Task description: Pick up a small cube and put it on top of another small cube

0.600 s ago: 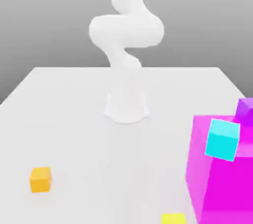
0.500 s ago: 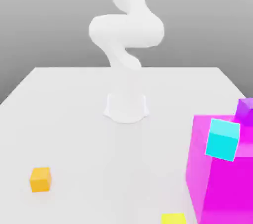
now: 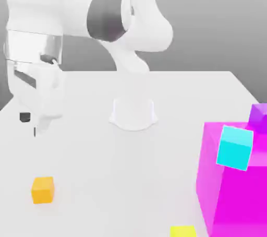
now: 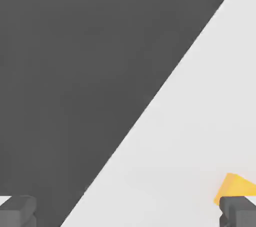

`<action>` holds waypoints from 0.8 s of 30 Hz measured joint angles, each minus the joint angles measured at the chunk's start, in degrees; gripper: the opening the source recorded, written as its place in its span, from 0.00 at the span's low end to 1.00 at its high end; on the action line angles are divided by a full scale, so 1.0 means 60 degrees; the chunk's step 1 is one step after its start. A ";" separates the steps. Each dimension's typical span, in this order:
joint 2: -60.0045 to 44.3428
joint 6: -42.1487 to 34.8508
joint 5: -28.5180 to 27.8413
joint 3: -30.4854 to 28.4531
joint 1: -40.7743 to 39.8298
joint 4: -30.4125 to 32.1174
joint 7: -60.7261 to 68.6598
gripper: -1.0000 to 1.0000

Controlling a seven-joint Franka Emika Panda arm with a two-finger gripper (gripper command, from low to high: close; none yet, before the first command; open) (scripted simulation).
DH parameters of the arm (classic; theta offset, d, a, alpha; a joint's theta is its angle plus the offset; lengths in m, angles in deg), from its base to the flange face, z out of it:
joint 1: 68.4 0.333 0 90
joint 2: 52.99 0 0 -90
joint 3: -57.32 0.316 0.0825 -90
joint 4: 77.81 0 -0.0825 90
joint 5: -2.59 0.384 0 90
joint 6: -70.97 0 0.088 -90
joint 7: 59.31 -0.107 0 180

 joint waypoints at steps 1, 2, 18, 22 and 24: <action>-0.0349 0.0171 0.0059 -0.0070 -0.0169 0.0104 -0.0276 0.50; -0.0697 0.0342 0.0140 -0.0135 -0.0324 0.0207 -0.0534 0.50; -0.4249 0.2689 0.1228 0.0029 -0.0955 0.0274 -0.1181 0.00; -0.3326 0.1953 0.1050 -0.0130 -0.0838 0.0464 -0.1324 0.00; -0.2657 0.1422 0.0880 -0.0226 -0.0778 0.0601 -0.1448 0.00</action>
